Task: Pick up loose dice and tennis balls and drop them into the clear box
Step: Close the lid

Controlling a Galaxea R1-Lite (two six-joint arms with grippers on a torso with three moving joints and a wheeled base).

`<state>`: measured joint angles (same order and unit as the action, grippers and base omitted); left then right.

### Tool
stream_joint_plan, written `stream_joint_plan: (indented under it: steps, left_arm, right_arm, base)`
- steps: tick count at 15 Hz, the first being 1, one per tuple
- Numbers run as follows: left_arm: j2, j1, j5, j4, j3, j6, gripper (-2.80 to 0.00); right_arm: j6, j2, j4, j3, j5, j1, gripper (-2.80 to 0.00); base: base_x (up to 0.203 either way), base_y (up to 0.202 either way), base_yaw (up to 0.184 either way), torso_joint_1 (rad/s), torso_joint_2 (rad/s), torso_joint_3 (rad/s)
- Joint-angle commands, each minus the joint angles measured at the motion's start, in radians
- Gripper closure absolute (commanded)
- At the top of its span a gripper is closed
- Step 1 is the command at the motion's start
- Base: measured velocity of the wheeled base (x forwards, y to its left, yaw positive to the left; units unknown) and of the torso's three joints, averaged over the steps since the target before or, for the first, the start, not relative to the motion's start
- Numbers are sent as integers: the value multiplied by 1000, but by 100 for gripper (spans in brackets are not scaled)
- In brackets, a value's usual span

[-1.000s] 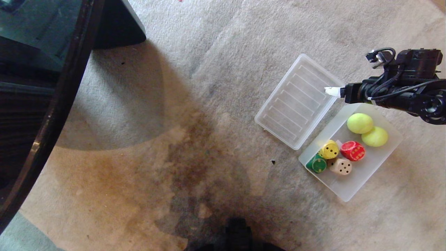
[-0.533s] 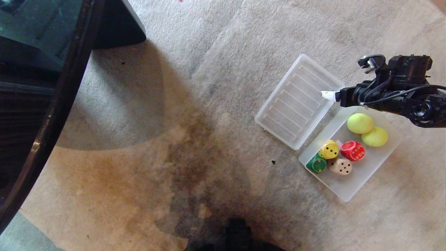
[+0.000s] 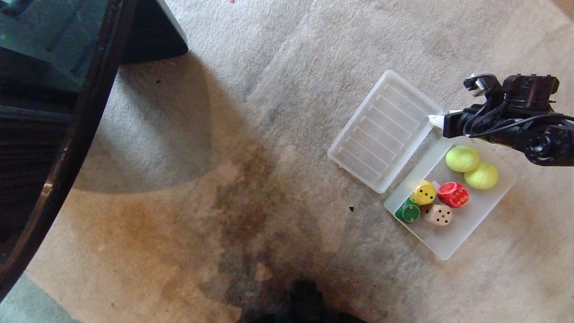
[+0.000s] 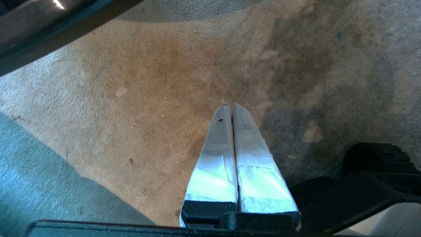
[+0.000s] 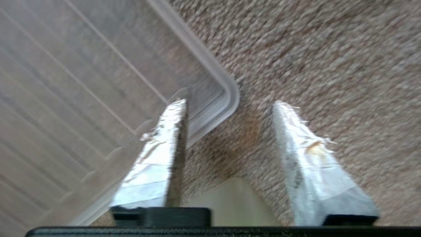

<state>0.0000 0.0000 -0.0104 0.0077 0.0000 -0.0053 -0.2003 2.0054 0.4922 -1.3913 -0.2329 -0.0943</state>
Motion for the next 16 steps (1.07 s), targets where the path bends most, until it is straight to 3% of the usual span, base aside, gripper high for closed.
stream_joint_plan:
  steps: [1,16]
  left_arm:
    - [0,0,0,0,2,-1,0]
    - [0,0,0,0,0,-1,0]
  right_arm:
    - [-1,33,17,0,-2,-4,0]
    - [5,24,51,14,-2,-4,0]
  base:
    - [0,0,0,0,0,0]
    - [0,0,0,0,0,0]
